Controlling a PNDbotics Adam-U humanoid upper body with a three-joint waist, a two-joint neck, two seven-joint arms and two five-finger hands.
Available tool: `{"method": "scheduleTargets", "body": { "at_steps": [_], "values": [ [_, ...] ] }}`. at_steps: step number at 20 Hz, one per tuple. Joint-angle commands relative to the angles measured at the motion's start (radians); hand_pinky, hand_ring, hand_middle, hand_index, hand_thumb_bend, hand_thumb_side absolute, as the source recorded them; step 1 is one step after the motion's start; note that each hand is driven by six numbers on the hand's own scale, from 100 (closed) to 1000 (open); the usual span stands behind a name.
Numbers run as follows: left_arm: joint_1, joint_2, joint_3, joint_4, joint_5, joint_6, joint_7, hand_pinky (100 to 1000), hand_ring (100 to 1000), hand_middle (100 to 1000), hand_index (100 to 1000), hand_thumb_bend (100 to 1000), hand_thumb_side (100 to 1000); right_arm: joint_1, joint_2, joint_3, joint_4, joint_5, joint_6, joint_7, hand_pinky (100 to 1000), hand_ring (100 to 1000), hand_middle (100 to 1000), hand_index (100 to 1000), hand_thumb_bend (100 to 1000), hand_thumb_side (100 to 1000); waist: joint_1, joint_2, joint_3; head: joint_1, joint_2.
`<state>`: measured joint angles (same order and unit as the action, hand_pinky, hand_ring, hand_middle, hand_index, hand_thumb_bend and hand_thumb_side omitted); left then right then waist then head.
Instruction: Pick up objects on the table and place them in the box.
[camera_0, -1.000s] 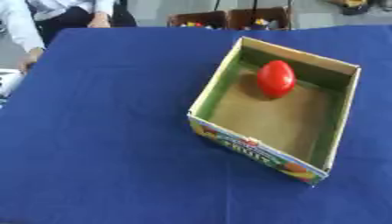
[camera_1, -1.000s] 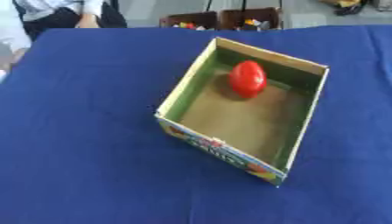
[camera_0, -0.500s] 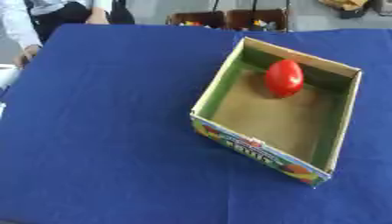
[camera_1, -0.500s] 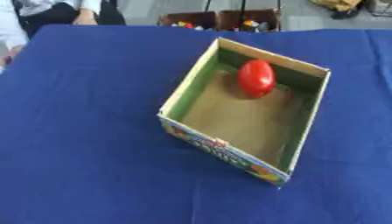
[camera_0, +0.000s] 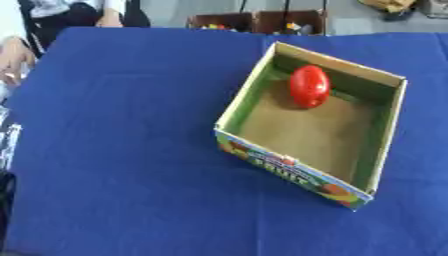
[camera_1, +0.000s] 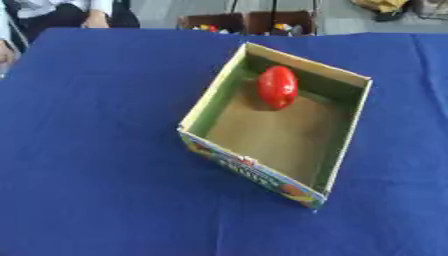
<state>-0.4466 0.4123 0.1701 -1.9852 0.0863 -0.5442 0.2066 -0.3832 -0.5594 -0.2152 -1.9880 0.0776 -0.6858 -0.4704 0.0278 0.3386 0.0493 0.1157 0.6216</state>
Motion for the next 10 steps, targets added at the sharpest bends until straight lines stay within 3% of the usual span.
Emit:
{"method": "scheduleTargets", "body": {
  "at_steps": [1, 5, 10],
  "values": [
    [0.001, 0.002, 0.006, -0.015, 0.009, -0.006, -0.024, 724, 947, 808, 989, 304, 1000, -0.006, -0.027, -0.011, -0.012, 0.003, -0.005, 0.011, 698, 785, 690, 786, 100, 832, -0.01, -0.041, 0.002, -0.002, 0.009],
    [0.008, -0.005, 0.021, -0.015, -0.039, -0.026, -0.024, 777, 963, 834, 995, 238, 1000, -0.002, -0.029, -0.011, -0.012, 0.001, -0.002, 0.033, 697, 785, 692, 786, 100, 829, -0.008, -0.048, 0.003, 0.003, 0.017],
    [0.016, -0.019, 0.017, -0.015, -0.094, -0.038, 0.004, 774, 963, 832, 994, 203, 1000, 0.0, -0.03, -0.014, -0.012, -0.007, -0.004, 0.044, 694, 783, 691, 786, 100, 829, -0.006, -0.053, 0.005, 0.006, 0.02]
  ]
}}
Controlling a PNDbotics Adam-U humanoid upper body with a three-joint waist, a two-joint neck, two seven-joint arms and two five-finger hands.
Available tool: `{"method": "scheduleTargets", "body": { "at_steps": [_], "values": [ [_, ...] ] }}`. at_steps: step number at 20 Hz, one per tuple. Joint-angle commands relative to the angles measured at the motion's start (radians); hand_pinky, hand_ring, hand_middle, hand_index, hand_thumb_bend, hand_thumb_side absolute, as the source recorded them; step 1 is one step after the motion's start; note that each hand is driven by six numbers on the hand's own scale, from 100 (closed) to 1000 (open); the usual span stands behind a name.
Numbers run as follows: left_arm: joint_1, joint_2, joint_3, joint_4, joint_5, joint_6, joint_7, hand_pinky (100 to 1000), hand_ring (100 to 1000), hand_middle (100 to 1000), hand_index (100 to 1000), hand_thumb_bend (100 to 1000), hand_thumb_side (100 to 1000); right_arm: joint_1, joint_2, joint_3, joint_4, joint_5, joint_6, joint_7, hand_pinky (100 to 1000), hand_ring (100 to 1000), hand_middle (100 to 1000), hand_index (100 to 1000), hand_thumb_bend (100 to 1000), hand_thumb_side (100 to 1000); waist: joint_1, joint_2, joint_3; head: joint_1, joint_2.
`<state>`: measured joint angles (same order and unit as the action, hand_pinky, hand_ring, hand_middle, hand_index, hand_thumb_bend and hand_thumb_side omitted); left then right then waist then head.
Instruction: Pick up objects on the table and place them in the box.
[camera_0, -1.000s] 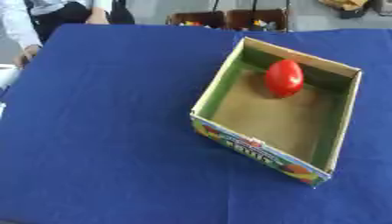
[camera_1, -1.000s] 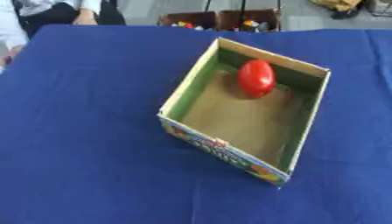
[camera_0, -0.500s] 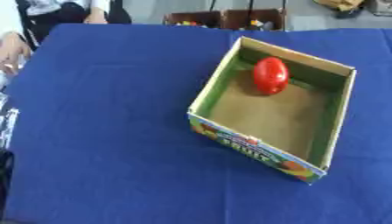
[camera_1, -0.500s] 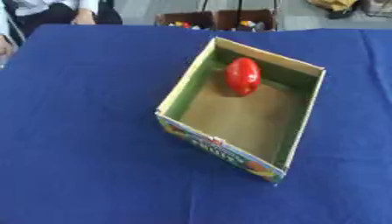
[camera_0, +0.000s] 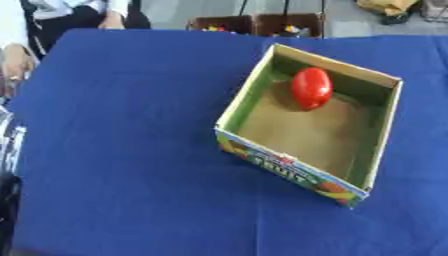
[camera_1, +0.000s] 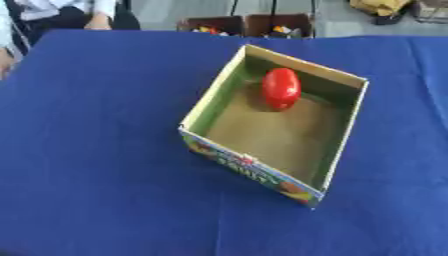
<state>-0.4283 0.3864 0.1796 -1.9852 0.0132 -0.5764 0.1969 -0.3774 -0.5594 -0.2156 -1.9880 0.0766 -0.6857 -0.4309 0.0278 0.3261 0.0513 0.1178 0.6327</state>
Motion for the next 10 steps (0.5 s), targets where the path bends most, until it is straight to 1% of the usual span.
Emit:
{"method": "scheduleTargets", "body": {
  "at_steps": [1, 10],
  "values": [
    [0.0, 0.006, 0.005, -0.015, -0.024, -0.007, 0.02, 766, 962, 830, 993, 195, 1000, -0.004, -0.029, -0.013, -0.012, -0.007, -0.003, 0.006, 691, 783, 690, 786, 100, 830, -0.006, -0.042, 0.004, 0.004, 0.008],
    [0.018, -0.01, -0.001, -0.015, 0.0, 0.001, 0.03, 739, 951, 818, 984, 139, 1000, 0.004, -0.02, -0.017, -0.012, -0.011, 0.002, 0.013, 693, 784, 689, 787, 100, 832, -0.005, -0.049, 0.007, 0.001, 0.01]
  ]
}}
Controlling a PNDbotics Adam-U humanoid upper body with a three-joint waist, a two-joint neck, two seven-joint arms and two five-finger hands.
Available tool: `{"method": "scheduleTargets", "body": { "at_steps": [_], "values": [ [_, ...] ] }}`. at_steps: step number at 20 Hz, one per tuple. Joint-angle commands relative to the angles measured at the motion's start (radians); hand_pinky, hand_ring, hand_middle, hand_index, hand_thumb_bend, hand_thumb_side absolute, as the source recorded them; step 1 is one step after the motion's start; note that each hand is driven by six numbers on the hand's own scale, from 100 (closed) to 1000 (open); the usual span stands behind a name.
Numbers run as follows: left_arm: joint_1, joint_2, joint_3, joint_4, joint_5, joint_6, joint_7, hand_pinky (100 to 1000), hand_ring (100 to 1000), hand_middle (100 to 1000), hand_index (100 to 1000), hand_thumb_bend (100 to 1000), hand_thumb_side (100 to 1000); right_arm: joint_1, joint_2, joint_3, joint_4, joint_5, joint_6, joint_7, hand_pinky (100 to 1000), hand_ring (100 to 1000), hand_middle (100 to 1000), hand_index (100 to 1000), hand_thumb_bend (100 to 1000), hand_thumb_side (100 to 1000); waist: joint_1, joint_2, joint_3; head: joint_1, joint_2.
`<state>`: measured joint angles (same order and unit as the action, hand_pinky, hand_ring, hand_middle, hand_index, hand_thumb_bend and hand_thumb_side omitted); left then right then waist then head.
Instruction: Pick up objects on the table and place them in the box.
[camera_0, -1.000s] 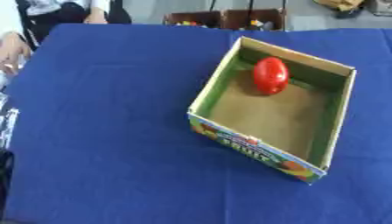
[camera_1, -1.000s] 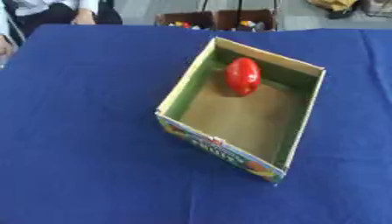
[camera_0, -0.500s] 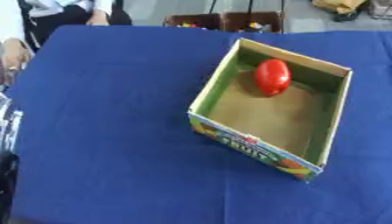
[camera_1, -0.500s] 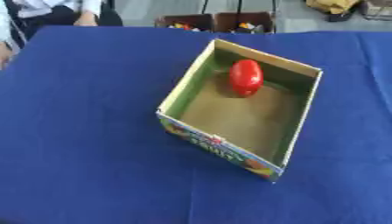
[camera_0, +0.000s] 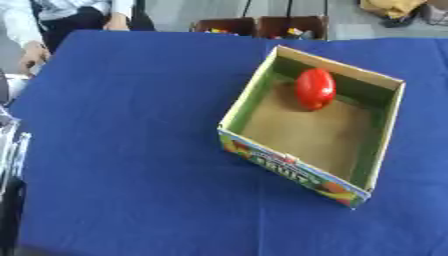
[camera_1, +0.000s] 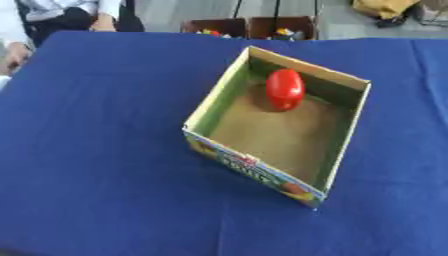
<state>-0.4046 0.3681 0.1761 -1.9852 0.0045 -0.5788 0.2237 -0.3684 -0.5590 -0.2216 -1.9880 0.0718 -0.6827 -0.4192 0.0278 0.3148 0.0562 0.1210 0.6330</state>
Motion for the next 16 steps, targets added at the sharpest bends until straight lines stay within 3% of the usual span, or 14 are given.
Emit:
{"method": "scheduleTargets", "body": {
  "at_steps": [1, 8, 16],
  "values": [
    [-0.005, 0.008, 0.003, -0.015, 0.011, 0.004, 0.003, 738, 950, 818, 982, 139, 1000, -0.005, -0.02, -0.011, -0.012, -0.006, 0.0, 0.002, 693, 784, 689, 787, 100, 832, -0.004, -0.039, 0.002, -0.005, 0.011],
    [0.001, 0.001, 0.005, -0.015, 0.024, 0.008, -0.009, 732, 946, 811, 977, 115, 1000, -0.003, -0.018, -0.012, -0.012, -0.009, 0.003, 0.004, 693, 783, 689, 788, 100, 832, -0.006, -0.043, 0.006, -0.059, 0.012],
    [0.005, -0.004, 0.006, -0.015, 0.033, 0.01, -0.011, 725, 945, 808, 972, 102, 1000, 0.0, -0.016, -0.013, -0.012, -0.008, 0.003, 0.004, 695, 785, 689, 789, 100, 830, -0.005, -0.043, 0.001, -0.076, 0.011]
  ]
}}
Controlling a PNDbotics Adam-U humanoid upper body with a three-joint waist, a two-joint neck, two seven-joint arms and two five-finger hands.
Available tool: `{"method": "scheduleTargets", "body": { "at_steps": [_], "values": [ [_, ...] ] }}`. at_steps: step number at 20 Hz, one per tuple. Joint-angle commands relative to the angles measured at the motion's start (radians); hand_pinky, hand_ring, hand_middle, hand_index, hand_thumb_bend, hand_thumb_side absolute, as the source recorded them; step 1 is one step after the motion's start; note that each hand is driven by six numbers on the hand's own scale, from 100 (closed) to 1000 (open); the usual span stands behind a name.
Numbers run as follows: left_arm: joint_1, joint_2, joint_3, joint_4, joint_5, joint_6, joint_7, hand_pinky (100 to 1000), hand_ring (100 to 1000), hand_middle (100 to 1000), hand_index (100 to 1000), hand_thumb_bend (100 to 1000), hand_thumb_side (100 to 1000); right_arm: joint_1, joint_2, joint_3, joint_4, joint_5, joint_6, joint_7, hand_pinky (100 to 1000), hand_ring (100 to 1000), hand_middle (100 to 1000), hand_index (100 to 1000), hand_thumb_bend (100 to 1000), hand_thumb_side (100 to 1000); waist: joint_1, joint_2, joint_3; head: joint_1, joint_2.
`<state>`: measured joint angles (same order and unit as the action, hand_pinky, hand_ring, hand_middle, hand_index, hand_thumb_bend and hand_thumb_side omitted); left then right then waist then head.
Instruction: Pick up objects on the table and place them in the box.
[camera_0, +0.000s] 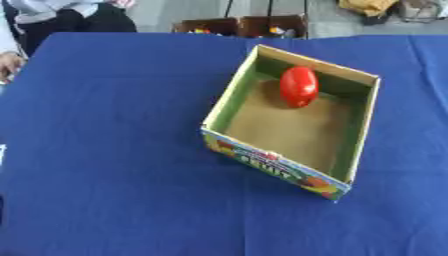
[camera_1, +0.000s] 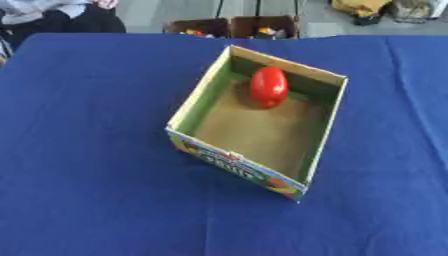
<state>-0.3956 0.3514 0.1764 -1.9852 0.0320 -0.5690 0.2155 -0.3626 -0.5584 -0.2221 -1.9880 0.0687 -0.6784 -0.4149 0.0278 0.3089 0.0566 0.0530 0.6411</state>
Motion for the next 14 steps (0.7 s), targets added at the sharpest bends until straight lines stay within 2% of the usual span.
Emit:
{"method": "scheduleTargets", "body": {
  "at_steps": [1, 5, 14],
  "values": [
    [-0.004, 0.012, 0.007, -0.015, 0.007, 0.001, -0.003, 725, 944, 808, 972, 101, 1000, -0.006, -0.017, -0.013, -0.012, -0.005, -0.001, -0.001, 695, 785, 690, 789, 100, 829, -0.005, -0.037, 0.001, -0.012, 0.003],
    [-0.001, 0.01, 0.009, -0.015, 0.01, 0.003, -0.003, 723, 944, 807, 972, 100, 1000, -0.005, -0.017, -0.013, -0.012, -0.005, -0.001, -0.002, 695, 784, 689, 789, 100, 828, -0.005, -0.04, 0.0, -0.027, 0.003],
    [0.006, 0.007, 0.012, -0.015, 0.006, 0.005, -0.004, 719, 943, 806, 971, 100, 1000, -0.005, -0.015, -0.013, -0.012, -0.003, 0.002, -0.001, 696, 783, 689, 790, 100, 828, -0.003, -0.04, -0.004, -0.02, 0.001]
  ]
}}
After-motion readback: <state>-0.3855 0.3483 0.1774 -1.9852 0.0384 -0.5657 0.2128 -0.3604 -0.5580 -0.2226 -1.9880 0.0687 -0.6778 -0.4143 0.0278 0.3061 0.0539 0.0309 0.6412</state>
